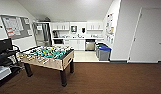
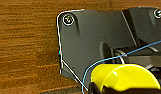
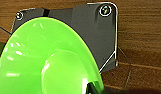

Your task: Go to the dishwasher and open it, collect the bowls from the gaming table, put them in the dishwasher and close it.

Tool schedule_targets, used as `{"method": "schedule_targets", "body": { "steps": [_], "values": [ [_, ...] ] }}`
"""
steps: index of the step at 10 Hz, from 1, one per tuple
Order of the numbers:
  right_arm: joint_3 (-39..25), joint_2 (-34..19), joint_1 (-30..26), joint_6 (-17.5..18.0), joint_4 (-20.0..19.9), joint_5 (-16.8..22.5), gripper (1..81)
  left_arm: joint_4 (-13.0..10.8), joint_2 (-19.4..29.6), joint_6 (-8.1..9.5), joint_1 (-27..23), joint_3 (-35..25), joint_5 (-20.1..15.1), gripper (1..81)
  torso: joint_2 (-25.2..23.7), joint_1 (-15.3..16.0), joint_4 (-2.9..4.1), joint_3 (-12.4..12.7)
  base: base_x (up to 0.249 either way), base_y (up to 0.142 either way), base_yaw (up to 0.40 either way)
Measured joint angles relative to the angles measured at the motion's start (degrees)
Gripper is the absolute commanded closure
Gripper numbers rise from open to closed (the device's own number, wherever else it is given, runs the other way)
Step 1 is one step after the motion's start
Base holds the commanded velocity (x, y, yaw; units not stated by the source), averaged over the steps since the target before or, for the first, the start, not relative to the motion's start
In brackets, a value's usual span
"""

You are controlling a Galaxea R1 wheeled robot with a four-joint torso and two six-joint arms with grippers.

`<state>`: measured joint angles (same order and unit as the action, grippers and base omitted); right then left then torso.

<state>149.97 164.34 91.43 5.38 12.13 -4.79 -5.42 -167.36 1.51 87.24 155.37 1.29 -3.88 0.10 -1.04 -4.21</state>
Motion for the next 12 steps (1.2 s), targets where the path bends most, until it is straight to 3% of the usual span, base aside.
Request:
{"method": "schedule_targets", "body": {
  "steps": [12],
  "values": [
    [0.0,0.2,-0.1,0.0,0.0,-0.1,81.1,0.0,-0.4,0.02,-0.1,0.1,0.1,81.1,0.0,0.0,0.00,0.0,0.129,0.000,0.000]
  ]
}}
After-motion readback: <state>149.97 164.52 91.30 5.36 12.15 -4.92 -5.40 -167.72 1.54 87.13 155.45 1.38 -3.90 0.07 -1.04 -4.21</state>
